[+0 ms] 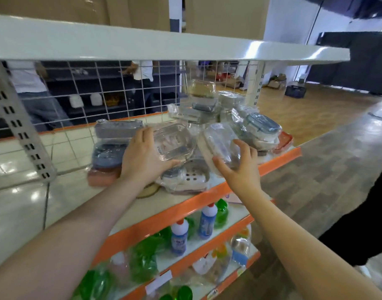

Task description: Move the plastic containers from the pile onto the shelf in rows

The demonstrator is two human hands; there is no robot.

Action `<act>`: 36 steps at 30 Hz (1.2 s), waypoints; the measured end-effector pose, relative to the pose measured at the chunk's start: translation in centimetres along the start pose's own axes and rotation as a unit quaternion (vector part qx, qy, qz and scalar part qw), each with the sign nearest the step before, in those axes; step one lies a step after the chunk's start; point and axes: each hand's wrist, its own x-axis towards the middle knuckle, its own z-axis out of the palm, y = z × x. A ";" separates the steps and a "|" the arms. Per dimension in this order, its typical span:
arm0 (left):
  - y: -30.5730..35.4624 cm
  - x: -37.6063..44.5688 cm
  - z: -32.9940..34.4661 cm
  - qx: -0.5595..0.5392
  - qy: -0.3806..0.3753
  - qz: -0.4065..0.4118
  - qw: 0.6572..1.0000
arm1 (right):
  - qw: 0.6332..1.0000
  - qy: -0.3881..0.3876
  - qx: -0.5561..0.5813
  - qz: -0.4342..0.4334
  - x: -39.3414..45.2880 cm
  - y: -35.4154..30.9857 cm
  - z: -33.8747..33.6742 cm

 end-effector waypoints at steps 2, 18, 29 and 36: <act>-1.1 -1.0 -1.2 0.003 0.002 -0.015 1.000 | 1.000 -0.014 0.011 -0.005 -0.6 -0.9 1.0; -15.3 -13.4 -12.9 0.062 0.055 -0.145 0.986 | 0.980 -0.160 0.073 -0.098 -9.5 -14.0 12.9; -27.2 -27.4 -25.7 0.093 0.044 -0.274 0.956 | 0.951 -0.255 0.140 -0.102 -24.4 -26.7 22.0; -32.4 -36.6 -32.4 0.141 0.055 -0.343 0.927 | 0.921 -0.336 0.159 -0.115 -33.1 -33.5 27.0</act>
